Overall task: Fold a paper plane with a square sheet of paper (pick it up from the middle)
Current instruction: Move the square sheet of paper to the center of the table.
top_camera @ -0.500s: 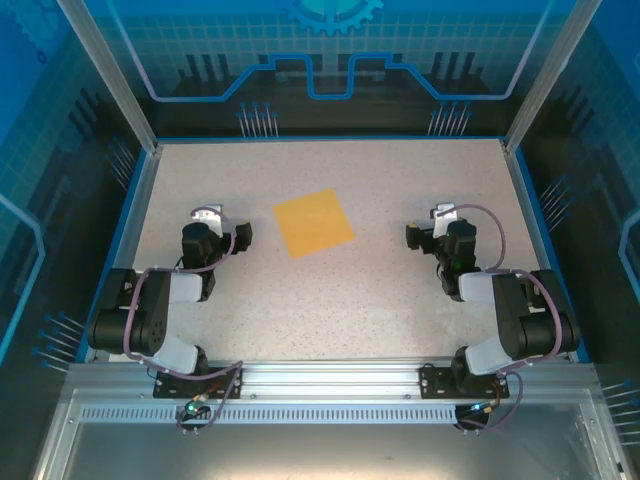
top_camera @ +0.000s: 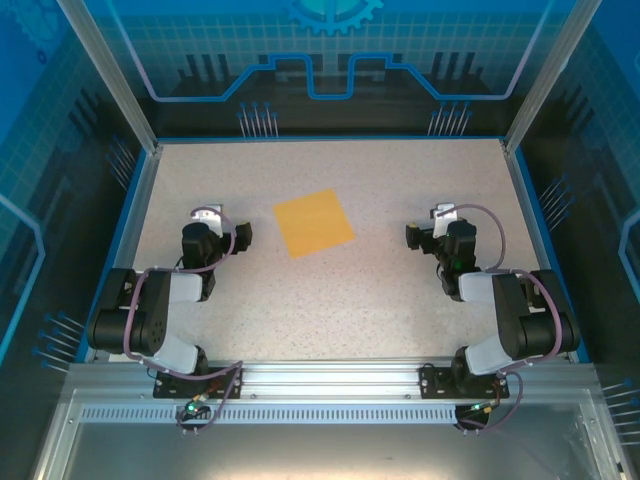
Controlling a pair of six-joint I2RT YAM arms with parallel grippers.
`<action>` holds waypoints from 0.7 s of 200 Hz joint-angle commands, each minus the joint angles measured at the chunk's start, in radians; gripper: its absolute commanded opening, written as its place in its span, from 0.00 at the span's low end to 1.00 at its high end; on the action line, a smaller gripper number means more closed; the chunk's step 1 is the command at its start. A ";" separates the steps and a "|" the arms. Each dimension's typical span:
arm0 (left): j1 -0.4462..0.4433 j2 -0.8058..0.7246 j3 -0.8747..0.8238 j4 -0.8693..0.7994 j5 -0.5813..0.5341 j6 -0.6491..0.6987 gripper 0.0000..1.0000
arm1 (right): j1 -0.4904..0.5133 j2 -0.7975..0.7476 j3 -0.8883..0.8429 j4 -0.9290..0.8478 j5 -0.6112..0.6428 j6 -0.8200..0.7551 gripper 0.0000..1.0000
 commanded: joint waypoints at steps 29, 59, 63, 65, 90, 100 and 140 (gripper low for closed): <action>-0.009 0.005 0.017 0.006 -0.010 0.019 0.98 | -0.014 0.007 0.018 0.008 -0.014 -0.014 0.99; -0.008 -0.062 0.021 -0.055 -0.082 -0.011 0.98 | 0.011 -0.075 0.136 -0.259 0.080 -0.005 1.00; -0.008 -0.077 0.025 -0.072 -0.083 -0.012 0.99 | 0.015 -0.087 0.161 -0.310 0.106 0.002 0.99; -0.008 -0.084 0.028 -0.083 -0.085 -0.012 0.98 | 0.017 -0.092 0.172 -0.335 0.116 0.005 0.99; -0.008 -0.172 0.082 -0.257 -0.118 -0.034 0.98 | 0.050 -0.140 0.297 -0.586 0.165 0.113 1.00; -0.008 -0.197 0.113 -0.332 -0.132 -0.052 0.98 | 0.073 -0.139 0.365 -0.699 0.161 0.196 0.99; -0.009 -0.245 0.327 -0.715 -0.116 -0.230 0.98 | 0.318 0.073 0.709 -1.023 0.256 0.332 1.00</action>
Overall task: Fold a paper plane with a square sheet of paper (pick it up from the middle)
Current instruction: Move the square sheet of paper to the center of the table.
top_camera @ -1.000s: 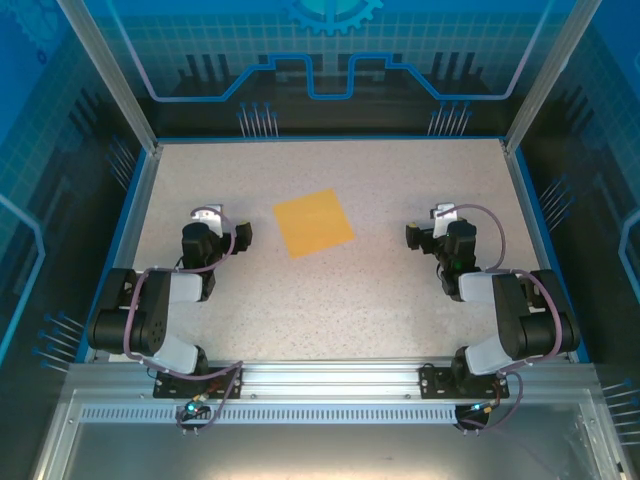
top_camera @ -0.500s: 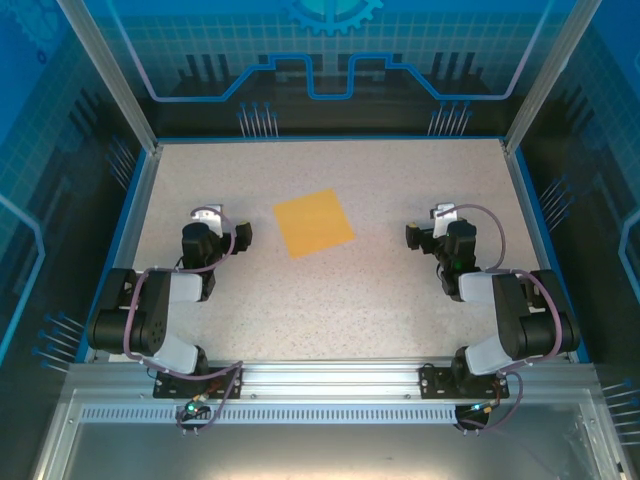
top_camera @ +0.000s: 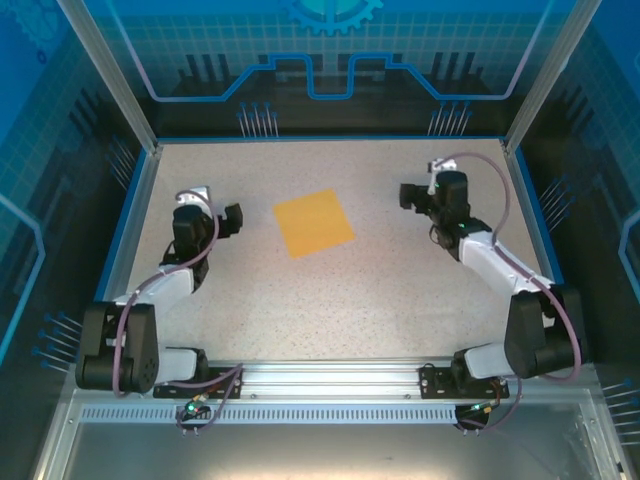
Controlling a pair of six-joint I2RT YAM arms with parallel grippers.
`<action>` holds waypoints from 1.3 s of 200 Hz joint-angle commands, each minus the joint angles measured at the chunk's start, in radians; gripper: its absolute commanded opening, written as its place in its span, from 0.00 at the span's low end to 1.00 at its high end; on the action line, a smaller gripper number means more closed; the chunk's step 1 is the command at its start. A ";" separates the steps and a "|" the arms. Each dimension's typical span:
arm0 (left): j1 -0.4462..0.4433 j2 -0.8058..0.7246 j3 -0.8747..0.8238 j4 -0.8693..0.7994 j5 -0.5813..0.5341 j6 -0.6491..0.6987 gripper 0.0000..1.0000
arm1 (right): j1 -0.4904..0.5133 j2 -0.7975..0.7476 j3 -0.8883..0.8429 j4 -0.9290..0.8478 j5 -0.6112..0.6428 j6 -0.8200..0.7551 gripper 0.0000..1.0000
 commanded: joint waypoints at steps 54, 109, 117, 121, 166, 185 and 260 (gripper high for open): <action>-0.008 -0.002 0.283 -0.532 0.141 -0.305 0.98 | 0.401 0.621 0.715 -0.607 0.157 0.190 0.99; -0.008 0.016 0.299 -0.574 0.249 -0.339 0.98 | 0.432 0.943 1.073 -0.821 0.114 0.256 0.99; -0.008 0.016 0.299 -0.577 0.247 -0.336 0.98 | 0.433 0.970 1.096 -0.836 0.115 0.257 0.99; -0.008 0.017 0.299 -0.577 0.248 -0.333 0.98 | 0.433 0.981 1.105 -0.841 0.116 0.257 0.99; -0.008 0.024 0.301 -0.591 0.245 -0.324 0.98 | 0.427 1.033 1.130 -0.918 0.154 0.266 0.99; -0.008 0.028 0.305 -0.597 0.244 -0.318 0.99 | 0.418 1.014 1.083 -0.930 0.168 0.265 0.99; -0.008 0.048 0.315 -0.610 0.248 -0.327 0.99 | 0.354 0.659 0.565 -0.804 0.090 0.227 0.99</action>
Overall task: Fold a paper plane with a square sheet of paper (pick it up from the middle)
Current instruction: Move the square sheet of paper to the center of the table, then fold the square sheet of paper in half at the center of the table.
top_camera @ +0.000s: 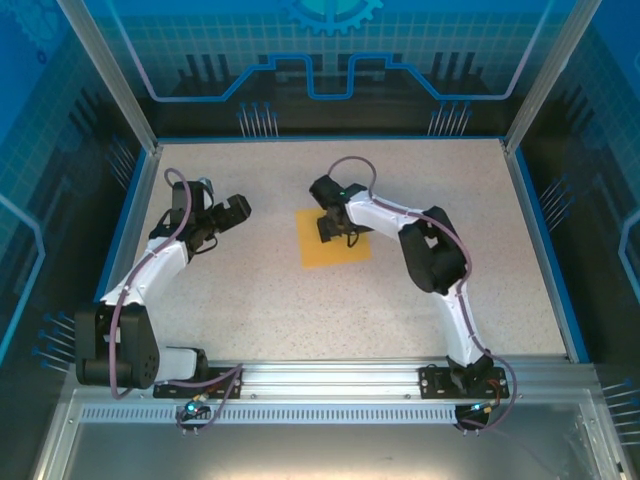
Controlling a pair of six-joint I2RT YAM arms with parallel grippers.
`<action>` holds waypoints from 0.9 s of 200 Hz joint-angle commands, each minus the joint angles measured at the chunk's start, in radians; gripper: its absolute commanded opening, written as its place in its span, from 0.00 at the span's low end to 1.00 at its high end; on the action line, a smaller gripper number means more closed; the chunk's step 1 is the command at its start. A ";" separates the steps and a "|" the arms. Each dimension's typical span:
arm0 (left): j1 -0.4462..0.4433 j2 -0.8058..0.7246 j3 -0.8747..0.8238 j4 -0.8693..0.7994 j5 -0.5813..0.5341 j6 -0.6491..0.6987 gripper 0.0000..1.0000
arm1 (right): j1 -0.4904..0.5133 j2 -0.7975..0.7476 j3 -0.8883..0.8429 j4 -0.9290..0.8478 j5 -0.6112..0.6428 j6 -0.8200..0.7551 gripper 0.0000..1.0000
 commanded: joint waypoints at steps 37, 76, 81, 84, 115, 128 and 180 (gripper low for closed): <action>-0.007 0.023 0.038 -0.020 0.041 -0.017 0.99 | -0.067 -0.314 -0.430 0.009 -0.033 -0.019 0.99; -0.007 0.017 0.040 -0.017 0.056 -0.036 0.98 | -0.069 -0.446 -0.482 0.006 -0.074 0.035 0.99; -0.007 0.017 0.042 -0.017 0.060 -0.040 0.98 | -0.069 -0.459 -0.473 0.007 -0.088 0.053 0.99; -0.008 0.016 0.042 -0.017 0.062 -0.043 0.99 | -0.069 -0.465 -0.468 0.008 -0.098 0.069 1.00; -0.008 0.013 0.042 -0.028 0.085 -0.066 0.98 | -0.062 -0.447 -0.424 0.002 -0.152 0.226 1.00; -0.008 0.013 0.042 -0.035 0.085 -0.066 0.98 | -0.054 -0.408 -0.406 0.003 -0.163 0.264 0.99; -0.008 0.017 0.048 -0.050 0.095 -0.061 0.99 | -0.028 -0.286 -0.327 -0.019 -0.178 0.269 0.99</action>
